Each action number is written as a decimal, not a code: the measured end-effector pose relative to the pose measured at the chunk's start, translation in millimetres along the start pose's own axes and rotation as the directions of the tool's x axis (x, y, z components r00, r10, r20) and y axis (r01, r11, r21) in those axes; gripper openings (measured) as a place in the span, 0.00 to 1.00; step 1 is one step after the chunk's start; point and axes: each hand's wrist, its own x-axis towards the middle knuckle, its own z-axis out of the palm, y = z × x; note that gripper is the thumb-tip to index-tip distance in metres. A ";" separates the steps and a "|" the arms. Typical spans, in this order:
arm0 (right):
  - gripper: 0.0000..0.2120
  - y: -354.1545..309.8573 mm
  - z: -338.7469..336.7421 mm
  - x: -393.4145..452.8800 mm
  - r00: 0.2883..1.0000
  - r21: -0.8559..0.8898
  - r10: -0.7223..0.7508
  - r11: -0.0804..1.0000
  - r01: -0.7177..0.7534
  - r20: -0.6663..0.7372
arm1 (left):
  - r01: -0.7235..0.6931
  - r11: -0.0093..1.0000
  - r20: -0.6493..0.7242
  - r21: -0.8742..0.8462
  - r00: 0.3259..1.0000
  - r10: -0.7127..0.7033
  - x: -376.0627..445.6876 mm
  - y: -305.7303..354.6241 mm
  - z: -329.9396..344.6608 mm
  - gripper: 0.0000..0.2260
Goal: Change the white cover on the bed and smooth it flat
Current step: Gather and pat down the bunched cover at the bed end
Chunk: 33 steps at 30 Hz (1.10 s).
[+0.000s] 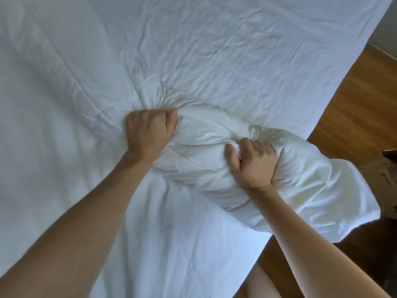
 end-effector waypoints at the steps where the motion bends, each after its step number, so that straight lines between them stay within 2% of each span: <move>1: 0.25 -5.0 -3.5 -4.8 1.000 -0.012 -0.005 1.000 0.005 0.000 | 0.017 1.000 -0.011 -0.005 1.000 -0.017 -8.7 -1.8 -0.6 0.26; 5: 0.24 -41.3 -15.5 -43.5 0.999 -0.040 0.043 0.998 -0.043 0.002 | 0.040 0.999 -0.076 -0.024 0.996 -0.042 -49.1 -18.2 -10.1 0.24; 10: 0.22 -75.7 -28.9 -83.0 0.999 0.047 0.040 0.998 -0.041 0.033 | 0.088 0.994 -0.065 -0.063 0.994 -0.092 -107.9 -33.9 -30.6 0.26; 12: 0.20 -79.6 -34.1 -80.5 0.997 0.061 0.065 0.996 -0.068 0.048 | 0.115 0.991 -0.071 -0.061 0.990 -0.119 -118.9 -33.3 -32.3 0.26; 15: 0.12 -94.2 -45.2 -54.6 0.975 0.074 0.216 0.973 -0.219 0.045 | 0.157 0.987 -0.079 -0.032 0.984 -0.159 -125.2 -28.6 -29.4 0.26; 17: 0.09 -105.5 -43.9 -22.6 0.970 0.085 0.243 0.966 -0.244 0.029 | 0.179 0.984 -0.073 -0.010 0.981 -0.179 -130.6 -28.7 -27.0 0.26; 18: 0.13 -109.8 -39.3 -5.0 0.971 0.076 0.231 0.969 -0.236 0.060 | 0.185 0.983 -0.065 -0.005 0.981 -0.185 -134.3 -29.8 -26.3 0.26; 19: 0.18 -111.8 -31.1 10.5 0.964 0.040 0.219 0.973 -0.227 0.148 | 0.188 0.982 -0.057 -0.003 0.980 -0.188 -138.1 -31.6 -25.9 0.26; 21: 0.25 -109.4 -11.7 25.4 0.902 -0.086 0.198 0.980 -0.179 0.384 | 0.176 0.984 -0.056 -0.011 0.983 -0.177 -142.1 -35.2 -27.4 0.27; 22: 0.28 -105.9 -5.2 23.6 0.881 -0.114 0.191 0.981 -0.156 0.433 | 0.162 0.987 -0.058 -0.013 0.985 -0.163 -142.0 -36.2 -29.1 0.27; 24: 0.29 -99.4 1.2 8.5 0.902 -0.078 0.189 0.982 -0.172 0.389 | 0.132 0.991 -0.054 -0.017 0.990 -0.133 -139.9 -36.6 -33.7 0.26; 26: 0.23 -103.2 -0.2 -15.7 0.936 -0.035 0.212 0.977 -0.211 0.280 | 0.113 0.992 -0.038 -0.052 0.993 -0.115 -139.3 -39.0 -39.8 0.26; 29: 0.18 -123.3 -2.3 -48.1 0.955 0.008 0.211 0.976 -0.217 0.210 | 0.087 0.989 -0.063 -0.123 0.993 -0.096 -135.3 -57.3 -52.0 0.25; 31: 0.17 -127.3 -2.1 -61.2 0.967 0.053 0.196 0.977 -0.207 0.163 | 0.005 0.993 -0.123 -0.118 0.992 -0.020 -115.7 -71.2 -65.4 0.20; 33: 0.17 -128.4 -1.7 -69.3 0.973 0.097 0.205 0.972 -0.215 0.104 | -0.048 0.998 -0.159 -0.044 0.987 0.040 -76.8 -83.0 -73.1 0.13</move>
